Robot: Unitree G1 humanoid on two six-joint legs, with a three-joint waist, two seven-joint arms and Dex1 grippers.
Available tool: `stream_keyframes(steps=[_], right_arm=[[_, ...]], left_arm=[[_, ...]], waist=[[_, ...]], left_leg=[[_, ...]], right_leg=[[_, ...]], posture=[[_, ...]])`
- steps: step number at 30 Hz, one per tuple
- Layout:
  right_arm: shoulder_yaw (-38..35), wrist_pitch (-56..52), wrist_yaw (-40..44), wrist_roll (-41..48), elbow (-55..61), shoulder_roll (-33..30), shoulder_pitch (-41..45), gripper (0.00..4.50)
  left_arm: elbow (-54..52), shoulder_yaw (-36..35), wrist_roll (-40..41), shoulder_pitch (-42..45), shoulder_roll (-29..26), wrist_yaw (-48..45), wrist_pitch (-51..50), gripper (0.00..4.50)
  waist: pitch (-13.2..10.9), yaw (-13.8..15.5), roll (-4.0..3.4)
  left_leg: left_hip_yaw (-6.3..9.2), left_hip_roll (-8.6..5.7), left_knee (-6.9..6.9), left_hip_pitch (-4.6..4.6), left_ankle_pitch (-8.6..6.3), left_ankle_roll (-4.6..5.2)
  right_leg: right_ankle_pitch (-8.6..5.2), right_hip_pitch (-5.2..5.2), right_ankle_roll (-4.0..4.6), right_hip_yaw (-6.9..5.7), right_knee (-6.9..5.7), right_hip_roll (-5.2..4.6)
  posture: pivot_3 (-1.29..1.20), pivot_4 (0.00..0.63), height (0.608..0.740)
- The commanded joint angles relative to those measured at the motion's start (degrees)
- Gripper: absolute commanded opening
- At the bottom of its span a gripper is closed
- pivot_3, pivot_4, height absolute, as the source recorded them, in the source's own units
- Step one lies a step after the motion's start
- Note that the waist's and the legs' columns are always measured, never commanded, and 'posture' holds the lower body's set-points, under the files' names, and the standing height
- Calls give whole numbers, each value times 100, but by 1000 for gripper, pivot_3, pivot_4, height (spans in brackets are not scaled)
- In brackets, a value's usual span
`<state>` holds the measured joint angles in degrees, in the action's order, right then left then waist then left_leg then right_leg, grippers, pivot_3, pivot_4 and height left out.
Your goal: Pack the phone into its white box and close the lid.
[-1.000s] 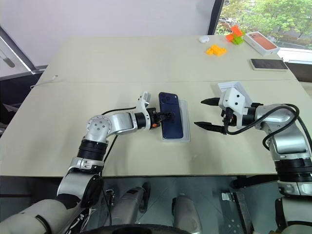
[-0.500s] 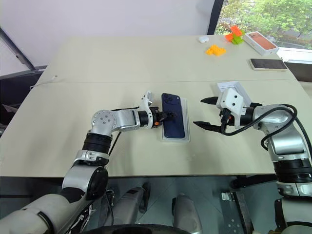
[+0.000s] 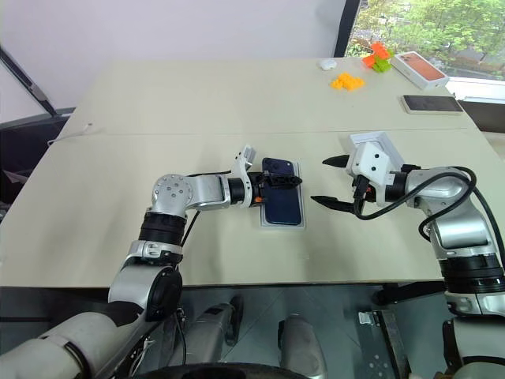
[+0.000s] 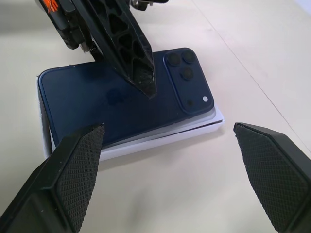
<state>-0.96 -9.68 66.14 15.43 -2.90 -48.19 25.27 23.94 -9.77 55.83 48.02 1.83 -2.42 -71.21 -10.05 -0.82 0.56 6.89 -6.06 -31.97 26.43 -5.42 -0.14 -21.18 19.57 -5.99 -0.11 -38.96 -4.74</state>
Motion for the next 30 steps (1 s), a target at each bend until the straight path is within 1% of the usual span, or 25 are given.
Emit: stream_keyframes(steps=[1, 6, 11, 13, 15, 19, 23, 25, 30], right_arm=[[-62, 64, -19, 16, -12, 32, 166, 4500], [-18, 90, -3, -21, -84, 59, 229, 4500], [40, 102, 17, -58, -158, 120, 316, 4500], [58, 104, 13, -68, -169, 144, 334, 4500], [70, 103, 19, -69, -166, 147, 337, 4500], [83, 113, 26, -73, -182, 152, 335, 4500], [97, 114, 16, -67, -184, 175, 345, 4500], [122, 131, -2, -84, -203, 207, 378, 4500], [147, 152, 5, -98, -230, 234, 413, 4500]], left_arm=[[-372, -26, -168, -20, -167, -43, -212, 4427], [-668, -133, -253, 75, -371, -46, -523, 4427], [-814, -245, -260, 159, -286, -13, -726, 4427], [-1032, -74, -368, 104, -311, -111, -706, 4427], [-1137, -109, -398, 93, -313, -74, -802, 4427], [-1292, -257, -450, 121, -429, -62, -994, 4427], [-1469, -226, -562, 115, -599, -133, -1169, 4427], [-1439, -384, -562, 151, -641, -91, -1294, 4427], [-1764, -237, -759, 146, -934, -243, -1358, 4427]], waist=[[0, -1, 0], [0, 12, 0], [-1, 16, 0], [-1, 21, 0], [-2, 22, 1], [-2, 23, 0], [-2, 16, 0], [-2, 20, 0], [-2, 20, 0]], left_leg=[[0, 0, 1, 1, 0, 0], [1, 0, 4, 3, 0, 0], [1, -1, 2, 3, -1, -1], [1, -2, 2, 4, -1, -1], [1, -2, 3, 6, 0, -1], [1, -2, 5, 6, 0, -1], [1, -2, 4, 5, 0, -1], [3, -2, 4, 5, -1, -2], [2, -2, 5, 5, -3, -6]], right_leg=[[0, 1, 0, 0, 0, 0], [0, 4, -2, 0, 0, 0], [0, 3, -2, 0, 0, 0], [0, 3, -3, 0, 0, -1], [0, 5, -4, 0, 0, -1], [0, 6, -5, 0, 0, -1], [0, 6, -5, 0, 0, 0], [0, 6, -5, 0, 0, 0], [0, 6, -6, 0, 0, 0]], posture=[[0, 150, 740], [0, 150, 740], [0, 150, 740], [0, 150, 740], [0, 150, 740], [0, 150, 740], [0, 150, 740], [0, 150, 740], [0, 150, 740]])
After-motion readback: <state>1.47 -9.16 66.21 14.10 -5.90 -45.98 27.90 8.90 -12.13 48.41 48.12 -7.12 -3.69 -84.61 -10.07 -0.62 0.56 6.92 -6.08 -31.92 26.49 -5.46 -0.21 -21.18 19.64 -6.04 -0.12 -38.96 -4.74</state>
